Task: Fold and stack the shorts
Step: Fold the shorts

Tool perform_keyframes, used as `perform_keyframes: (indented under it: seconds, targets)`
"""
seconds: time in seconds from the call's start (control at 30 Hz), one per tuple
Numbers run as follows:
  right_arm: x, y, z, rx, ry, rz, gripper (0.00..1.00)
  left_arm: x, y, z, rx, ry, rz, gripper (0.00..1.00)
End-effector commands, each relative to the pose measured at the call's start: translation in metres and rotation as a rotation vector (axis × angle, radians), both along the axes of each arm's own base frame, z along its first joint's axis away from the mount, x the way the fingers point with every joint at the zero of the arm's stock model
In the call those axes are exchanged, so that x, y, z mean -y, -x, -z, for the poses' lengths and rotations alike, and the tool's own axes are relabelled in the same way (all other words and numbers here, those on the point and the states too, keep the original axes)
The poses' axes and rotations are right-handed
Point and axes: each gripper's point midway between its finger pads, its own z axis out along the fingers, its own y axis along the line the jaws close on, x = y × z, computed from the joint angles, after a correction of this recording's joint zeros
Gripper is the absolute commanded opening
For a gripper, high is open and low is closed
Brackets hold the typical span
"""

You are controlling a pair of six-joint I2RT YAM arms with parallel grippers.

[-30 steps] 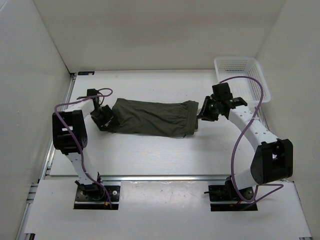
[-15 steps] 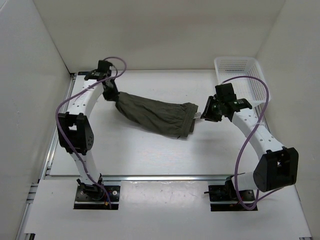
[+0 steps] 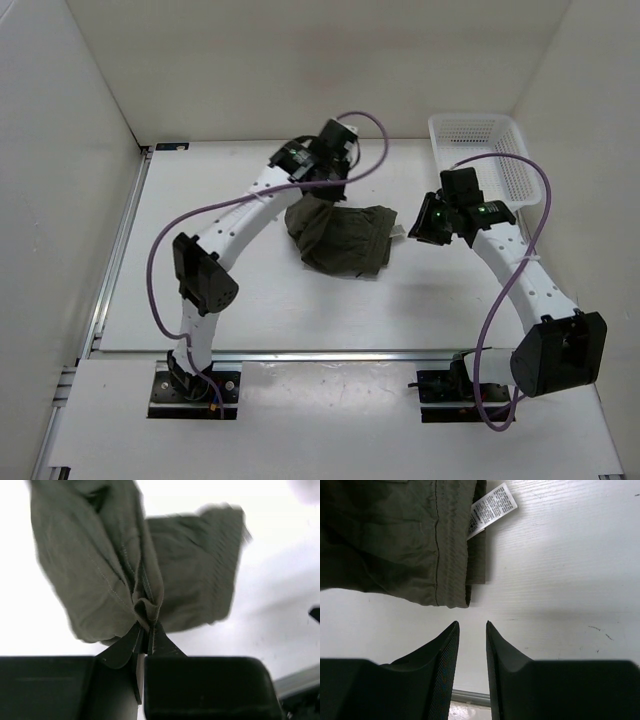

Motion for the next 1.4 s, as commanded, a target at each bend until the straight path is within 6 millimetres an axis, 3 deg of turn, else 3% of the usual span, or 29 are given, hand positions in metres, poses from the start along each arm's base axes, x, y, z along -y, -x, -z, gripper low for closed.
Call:
perform_keyframes:
  seconds: [0.0,0.03,0.1,0.2,0.3,0.43,0.53,0.67,0.7,0.73,0.77,0.8,0.87,0.9,0.97,1.0,1.03,1.1,1.13,1.2,1.23,1.27,1.3,1.37]
  targets:
    - [0.007,0.006,-0.005,0.025,0.015,-0.006,0.33,0.033,0.03,0.006,-0.011,-0.041,0.081,0.1]
    - [0.007,0.006,-0.005,0.025,0.015,-0.006,0.33,0.045,0.036,0.004,-0.012,-0.006,0.089,0.1]
    - [0.012,0.006,-0.005,0.028,0.024,0.01,0.33,0.072,0.049,0.02,-0.035,0.007,0.122,0.1]
    - [0.017,0.008,-0.006,0.039,0.03,0.026,0.33,0.091,0.065,0.046,-0.088,0.002,0.151,0.1]
    - [0.021,0.012,-0.001,0.027,0.033,0.035,0.35,0.103,0.079,0.073,-0.139,-0.003,0.15,0.1]
    - [0.025,0.016,-0.001,0.027,0.033,0.044,0.35,0.1,0.077,0.076,-0.142,-0.002,0.104,0.1]
    - [0.027,0.015,-0.004,0.035,0.031,0.054,0.35,0.079,0.064,0.051,-0.127,0.012,0.034,0.1]
    - [0.012,0.018,0.003,0.009,-0.011,-0.061,0.44,0.025,0.036,-0.008,-0.07,0.119,-0.095,0.1]
    - [0.006,0.015,0.013,-0.024,-0.024,-0.089,0.51,0.016,0.035,-0.006,-0.085,0.13,-0.112,0.1]
    - [0.0,0.01,0.014,-0.028,-0.042,-0.115,0.55,0.008,0.032,-0.012,-0.076,0.15,-0.125,0.1]
    - [-0.003,0.01,0.03,-0.085,-0.046,-0.134,0.57,-0.002,0.031,-0.014,-0.074,0.151,-0.143,0.1]
    - [-0.008,0.005,0.031,-0.084,-0.048,-0.156,0.58,-0.02,0.031,-0.017,-0.08,0.163,-0.178,0.1]
    - [-0.015,-0.005,0.046,-0.113,-0.044,-0.167,0.6,-0.039,0.031,-0.016,-0.085,0.168,-0.222,0.1]
    - [-0.014,-0.012,0.048,-0.11,-0.035,-0.162,0.6,-0.062,0.037,-0.01,-0.104,0.158,-0.267,0.1]
    - [-0.02,-0.021,0.055,-0.127,-0.032,-0.17,0.6,-0.087,0.043,-0.001,-0.122,0.159,-0.328,0.1]
    - [-0.02,-0.021,0.059,-0.138,-0.031,-0.17,0.6,-0.112,0.044,-0.009,-0.1,0.189,-0.391,0.1]
    - [-0.02,-0.024,0.058,-0.135,-0.031,-0.17,0.6,-0.13,0.057,0.019,-0.167,0.162,-0.456,0.1]
    - [-0.021,-0.029,0.058,-0.123,-0.028,-0.178,0.6,-0.158,0.069,0.037,-0.201,0.168,-0.554,0.1]
    - [-0.025,-0.03,0.061,-0.125,-0.027,-0.187,0.6,-0.182,0.086,0.06,-0.249,0.175,-0.66,0.1]
    - [-0.025,-0.03,0.064,-0.135,-0.026,-0.187,0.6,-0.198,0.104,0.084,-0.313,0.193,-0.748,0.27]
    - [-0.025,-0.03,0.067,-0.144,-0.024,-0.187,0.6,-0.209,0.122,0.107,-0.368,0.196,-0.808,0.5]
    - [-0.025,-0.03,0.067,-0.144,-0.024,-0.187,0.6,-0.212,0.128,0.114,-0.39,0.21,-0.83,0.88]
    - [-0.025,-0.03,0.067,-0.144,-0.024,-0.187,0.6,-0.217,0.134,0.119,-0.399,0.21,-0.852,0.98]
    - [-0.025,-0.03,0.067,-0.144,-0.024,-0.187,0.6,-0.234,0.138,0.117,-0.364,0.218,-0.91,1.0]
